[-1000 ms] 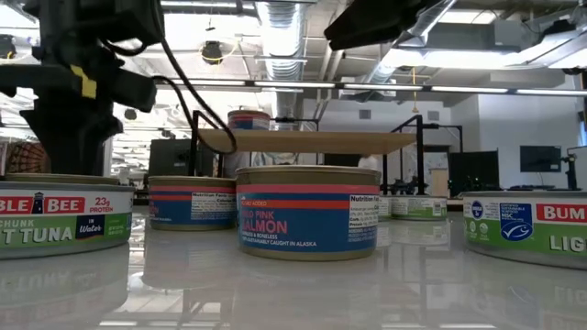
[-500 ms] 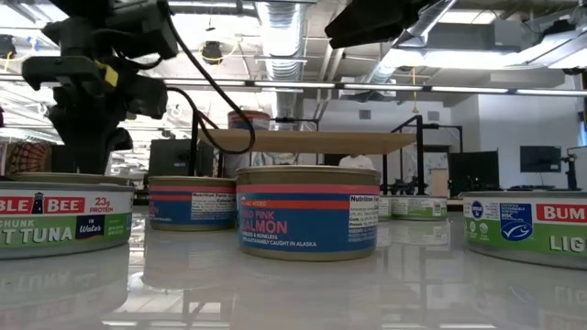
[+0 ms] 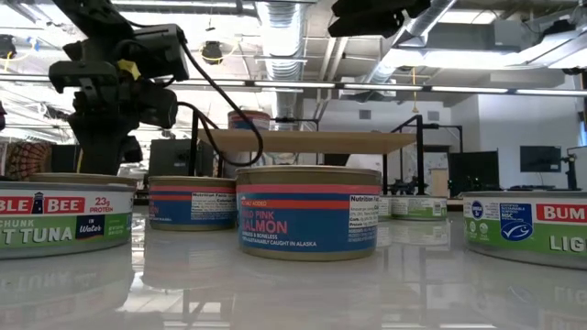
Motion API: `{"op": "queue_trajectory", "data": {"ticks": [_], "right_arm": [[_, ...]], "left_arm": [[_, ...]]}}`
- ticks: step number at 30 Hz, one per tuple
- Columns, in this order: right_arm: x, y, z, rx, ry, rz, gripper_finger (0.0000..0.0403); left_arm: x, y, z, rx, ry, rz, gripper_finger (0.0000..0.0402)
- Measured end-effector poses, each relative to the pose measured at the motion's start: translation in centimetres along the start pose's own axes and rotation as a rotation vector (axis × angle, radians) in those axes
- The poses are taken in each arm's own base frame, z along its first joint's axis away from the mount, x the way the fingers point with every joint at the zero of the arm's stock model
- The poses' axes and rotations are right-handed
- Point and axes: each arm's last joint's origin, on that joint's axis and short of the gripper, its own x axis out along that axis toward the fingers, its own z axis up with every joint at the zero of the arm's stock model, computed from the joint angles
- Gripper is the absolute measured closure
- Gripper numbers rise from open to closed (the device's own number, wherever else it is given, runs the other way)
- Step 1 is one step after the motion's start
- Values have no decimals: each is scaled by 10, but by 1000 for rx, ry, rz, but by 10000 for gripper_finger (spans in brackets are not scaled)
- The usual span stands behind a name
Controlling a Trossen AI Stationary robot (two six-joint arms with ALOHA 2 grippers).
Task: Stack canned seafood by type on shelf
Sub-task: Stack the blue tuna can on top of the blue tuna can
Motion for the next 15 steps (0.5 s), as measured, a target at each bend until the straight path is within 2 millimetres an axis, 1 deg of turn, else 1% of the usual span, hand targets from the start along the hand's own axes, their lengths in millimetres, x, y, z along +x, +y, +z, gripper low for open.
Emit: {"op": "queue_trajectory", "data": {"ticks": [8, 15], "right_arm": [[0, 0, 0, 0, 1, 0, 129], [-2, 5, 0, -8, 2, 14, 129]], "left_arm": [[-5, 12, 1, -3, -1, -18, 401], [-10, 23, 2, -10, -20, -111, 401]]}}
